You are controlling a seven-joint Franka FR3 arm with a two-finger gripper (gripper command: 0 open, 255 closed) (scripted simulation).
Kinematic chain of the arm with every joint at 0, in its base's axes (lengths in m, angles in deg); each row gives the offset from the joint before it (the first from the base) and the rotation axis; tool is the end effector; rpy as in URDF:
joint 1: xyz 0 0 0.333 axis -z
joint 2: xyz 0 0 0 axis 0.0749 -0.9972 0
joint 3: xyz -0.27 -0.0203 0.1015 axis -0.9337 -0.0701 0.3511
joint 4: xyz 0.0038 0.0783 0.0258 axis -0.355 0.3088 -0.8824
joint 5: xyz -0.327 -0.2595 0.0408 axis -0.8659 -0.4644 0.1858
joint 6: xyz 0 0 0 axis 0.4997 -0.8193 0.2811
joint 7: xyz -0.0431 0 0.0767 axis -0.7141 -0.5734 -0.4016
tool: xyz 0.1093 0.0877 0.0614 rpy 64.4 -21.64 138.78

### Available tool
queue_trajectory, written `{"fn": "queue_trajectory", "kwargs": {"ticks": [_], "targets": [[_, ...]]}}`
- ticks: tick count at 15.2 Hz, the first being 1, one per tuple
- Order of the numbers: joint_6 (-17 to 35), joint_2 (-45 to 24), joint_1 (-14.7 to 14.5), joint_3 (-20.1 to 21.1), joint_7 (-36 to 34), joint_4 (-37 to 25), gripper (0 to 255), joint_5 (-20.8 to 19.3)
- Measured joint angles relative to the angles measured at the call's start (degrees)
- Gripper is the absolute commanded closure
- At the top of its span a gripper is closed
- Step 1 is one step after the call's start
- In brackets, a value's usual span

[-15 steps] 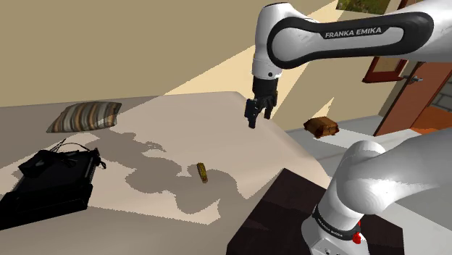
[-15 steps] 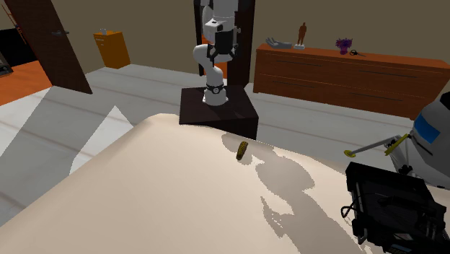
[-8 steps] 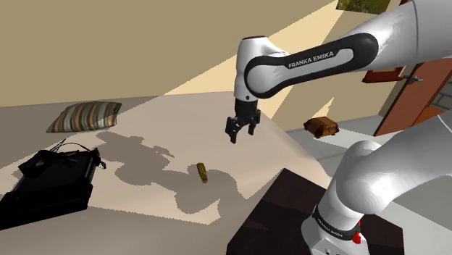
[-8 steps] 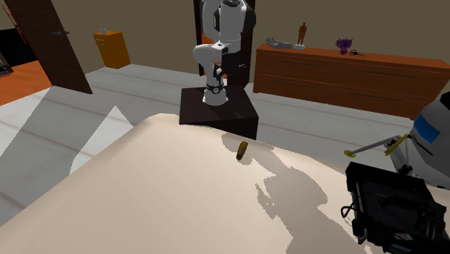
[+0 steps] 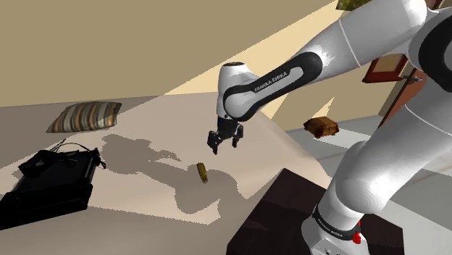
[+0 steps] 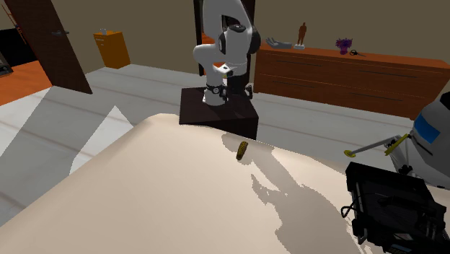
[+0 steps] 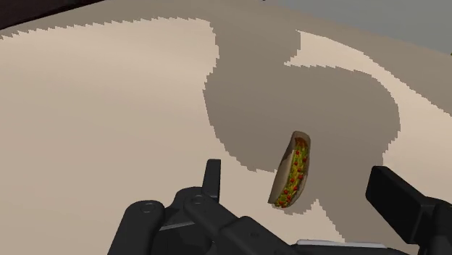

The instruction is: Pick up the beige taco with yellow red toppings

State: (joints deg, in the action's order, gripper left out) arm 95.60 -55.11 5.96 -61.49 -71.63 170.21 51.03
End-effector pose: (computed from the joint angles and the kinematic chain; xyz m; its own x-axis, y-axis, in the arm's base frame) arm 0.4592 0.0580 0.2735 0.9473 -0.3204 0.0036 -0.3203 -0.9472 -0.0134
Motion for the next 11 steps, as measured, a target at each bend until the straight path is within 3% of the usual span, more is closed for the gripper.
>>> {"fn": "queue_trajectory", "kwargs": {"ticks": [11], "targets": [[17.8,-26.1,0.1,0.4,-14.2,-10.7,0,-5.6]]}}
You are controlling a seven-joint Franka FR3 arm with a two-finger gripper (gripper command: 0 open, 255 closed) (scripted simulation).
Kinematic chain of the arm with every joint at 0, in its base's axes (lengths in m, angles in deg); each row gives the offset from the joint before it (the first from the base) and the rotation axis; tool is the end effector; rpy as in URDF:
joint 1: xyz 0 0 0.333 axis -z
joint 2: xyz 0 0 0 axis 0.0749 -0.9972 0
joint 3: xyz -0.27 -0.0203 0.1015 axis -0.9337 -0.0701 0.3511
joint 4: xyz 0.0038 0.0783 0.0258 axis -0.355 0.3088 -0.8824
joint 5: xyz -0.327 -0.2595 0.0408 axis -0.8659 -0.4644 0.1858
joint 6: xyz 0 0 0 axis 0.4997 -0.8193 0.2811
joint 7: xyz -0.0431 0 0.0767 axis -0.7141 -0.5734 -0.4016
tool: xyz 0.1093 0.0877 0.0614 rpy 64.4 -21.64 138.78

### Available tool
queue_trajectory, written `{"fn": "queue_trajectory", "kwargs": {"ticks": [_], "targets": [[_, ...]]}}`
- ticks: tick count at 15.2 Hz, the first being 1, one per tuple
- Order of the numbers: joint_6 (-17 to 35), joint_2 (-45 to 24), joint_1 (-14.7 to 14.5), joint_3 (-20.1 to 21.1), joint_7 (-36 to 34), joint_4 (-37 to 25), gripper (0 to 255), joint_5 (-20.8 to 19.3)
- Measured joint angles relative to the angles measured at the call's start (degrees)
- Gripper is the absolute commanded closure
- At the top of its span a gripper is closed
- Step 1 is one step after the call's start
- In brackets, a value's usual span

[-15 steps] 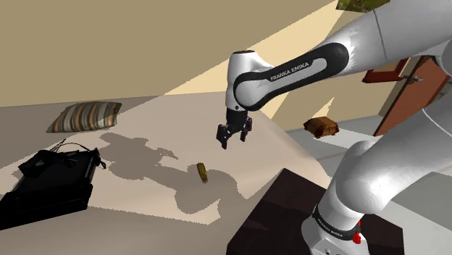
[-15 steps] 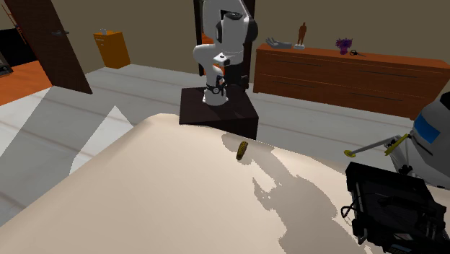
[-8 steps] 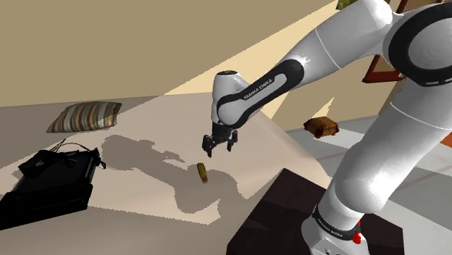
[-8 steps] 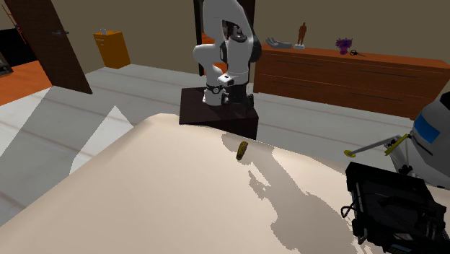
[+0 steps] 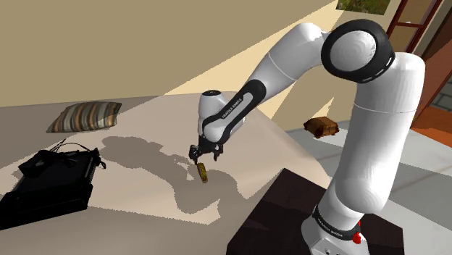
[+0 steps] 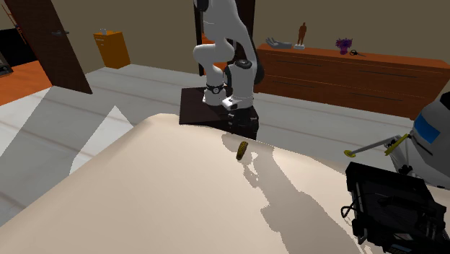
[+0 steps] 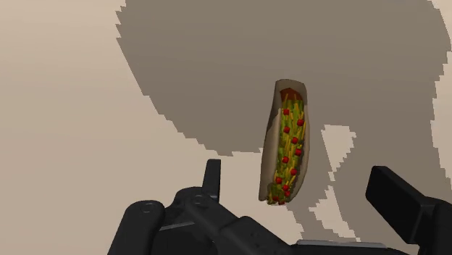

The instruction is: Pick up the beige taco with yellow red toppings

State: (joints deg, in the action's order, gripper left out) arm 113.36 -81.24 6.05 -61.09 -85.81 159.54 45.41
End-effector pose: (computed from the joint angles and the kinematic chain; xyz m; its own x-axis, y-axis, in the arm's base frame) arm 0.5274 0.0746 0.1559 0.8781 -0.4773 0.0339 -0.4757 -0.8784 -0.0451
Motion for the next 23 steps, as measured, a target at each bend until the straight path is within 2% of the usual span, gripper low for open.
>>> {"fn": "queue_trajectory", "kwargs": {"ticks": [3,10,11,23], "targets": [[2.7,-5.4,-0.8,-0.9,-2.8,-3.2,0,-1.3],[7.4,-11.0,-1.7,-2.0,-4.2,-4.1,0,-2.8],[7.6,-11.2,-1.7,-2.0,-4.2,-4.1,255,-2.8],[7.1,-10.4,-1.6,-1.8,-4.0,-3.9,255,-2.6]]}}
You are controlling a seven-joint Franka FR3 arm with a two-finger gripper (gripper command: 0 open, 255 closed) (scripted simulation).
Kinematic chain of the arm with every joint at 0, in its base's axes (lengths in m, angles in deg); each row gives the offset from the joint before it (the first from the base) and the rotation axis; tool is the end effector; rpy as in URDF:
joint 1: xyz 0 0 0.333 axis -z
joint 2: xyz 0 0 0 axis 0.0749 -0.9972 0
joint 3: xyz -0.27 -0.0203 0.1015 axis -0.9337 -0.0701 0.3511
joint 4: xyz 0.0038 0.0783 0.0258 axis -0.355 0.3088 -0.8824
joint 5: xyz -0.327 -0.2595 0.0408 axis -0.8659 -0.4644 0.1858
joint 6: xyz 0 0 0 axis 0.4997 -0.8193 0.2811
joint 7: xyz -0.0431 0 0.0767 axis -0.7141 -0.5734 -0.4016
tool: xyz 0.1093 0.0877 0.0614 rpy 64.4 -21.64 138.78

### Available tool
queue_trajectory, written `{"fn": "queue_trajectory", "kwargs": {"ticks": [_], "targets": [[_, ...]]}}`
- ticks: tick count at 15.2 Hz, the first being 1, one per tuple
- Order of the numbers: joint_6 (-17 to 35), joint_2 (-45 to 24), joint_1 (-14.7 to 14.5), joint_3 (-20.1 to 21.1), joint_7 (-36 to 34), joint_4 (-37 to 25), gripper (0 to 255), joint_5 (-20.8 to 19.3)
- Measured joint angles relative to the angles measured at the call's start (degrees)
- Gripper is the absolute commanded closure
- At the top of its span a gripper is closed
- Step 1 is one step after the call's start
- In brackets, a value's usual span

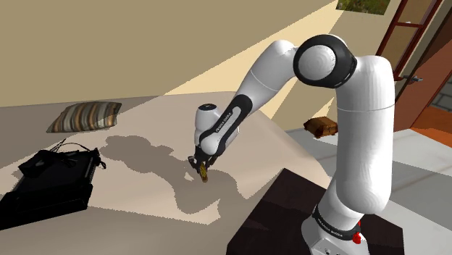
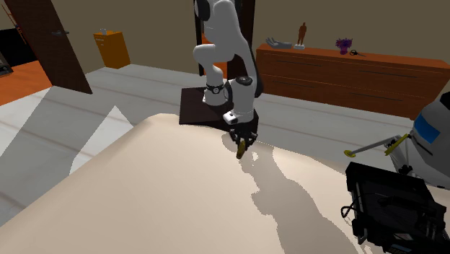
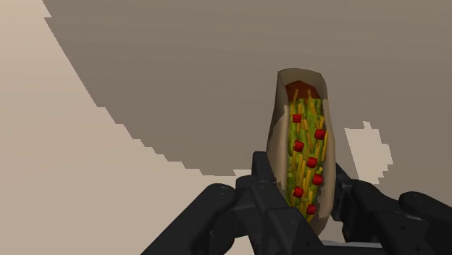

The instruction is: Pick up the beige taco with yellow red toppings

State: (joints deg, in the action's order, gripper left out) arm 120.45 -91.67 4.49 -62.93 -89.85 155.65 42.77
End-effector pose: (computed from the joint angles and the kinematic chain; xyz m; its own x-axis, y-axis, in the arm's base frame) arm 0.5391 0.0775 0.0957 0.8585 -0.5112 0.0404 -0.5090 -0.8591 -0.0537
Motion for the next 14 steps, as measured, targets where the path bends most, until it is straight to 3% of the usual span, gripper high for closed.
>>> {"fn": "queue_trajectory", "kwargs": {"ticks": [14], "targets": [[-8.9,9.2,1.1,1.6,1.7,0.1,255,2.5]]}}
